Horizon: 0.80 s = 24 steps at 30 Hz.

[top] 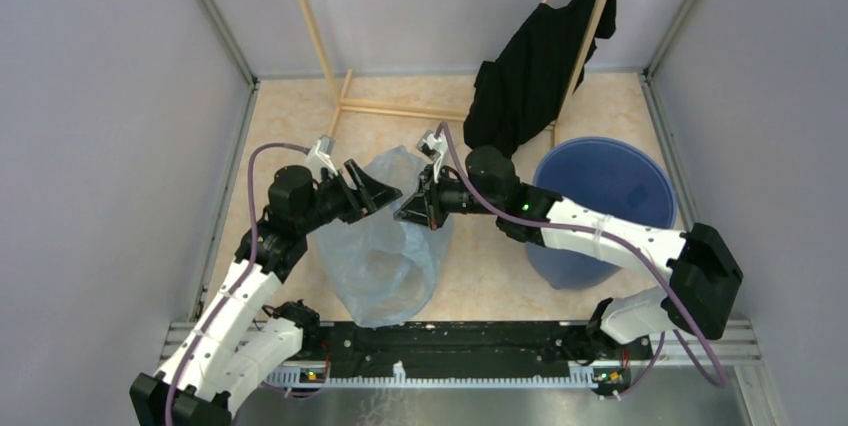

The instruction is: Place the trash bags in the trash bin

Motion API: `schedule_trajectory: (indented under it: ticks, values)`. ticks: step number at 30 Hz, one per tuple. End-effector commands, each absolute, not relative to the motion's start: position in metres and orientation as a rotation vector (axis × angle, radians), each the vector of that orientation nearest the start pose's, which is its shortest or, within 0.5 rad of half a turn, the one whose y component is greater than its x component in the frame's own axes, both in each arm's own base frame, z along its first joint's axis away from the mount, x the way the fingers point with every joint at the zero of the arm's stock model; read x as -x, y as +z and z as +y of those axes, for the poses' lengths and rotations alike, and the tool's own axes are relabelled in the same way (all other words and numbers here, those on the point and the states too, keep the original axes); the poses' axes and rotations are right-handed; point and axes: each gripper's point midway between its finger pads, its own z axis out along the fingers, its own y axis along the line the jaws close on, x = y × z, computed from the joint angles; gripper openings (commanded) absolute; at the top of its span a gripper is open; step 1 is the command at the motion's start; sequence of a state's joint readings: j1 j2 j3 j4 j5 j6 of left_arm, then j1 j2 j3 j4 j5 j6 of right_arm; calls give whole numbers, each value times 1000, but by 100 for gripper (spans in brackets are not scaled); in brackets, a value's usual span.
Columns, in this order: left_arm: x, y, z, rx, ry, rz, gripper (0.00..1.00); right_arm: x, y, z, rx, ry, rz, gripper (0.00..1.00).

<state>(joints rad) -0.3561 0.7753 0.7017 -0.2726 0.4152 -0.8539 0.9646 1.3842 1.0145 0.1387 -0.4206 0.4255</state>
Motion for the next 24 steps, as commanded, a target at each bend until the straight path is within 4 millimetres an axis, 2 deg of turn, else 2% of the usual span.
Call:
schedule_trajectory:
  ticks: [1,7,10,12,14,17,20,24]
  values:
    - [-231,267,-190,152,-1160,1999,73,-186,267,401,820,1233,1759,0]
    - [-214,269,-172,57,-1012,2032,89,-207,263,372,668,1056,1822,0]
    - [-197,271,-178,-46,-1068,2049,89,-226,260,348,519,936,1881,0]
    - [-180,271,-191,-164,-1166,2066,83,-234,266,336,450,899,1873,0]
    - [-170,267,-199,-224,-1173,2089,80,-235,272,329,428,897,1854,0]
    - [-165,253,-207,-259,-1046,2148,79,-236,283,325,409,911,1828,0]
    - [-158,231,-231,-318,-998,2245,74,-234,288,326,416,932,1813,0]
    - [-170,201,-233,-228,-699,2312,71,-231,286,325,425,940,1818,0]
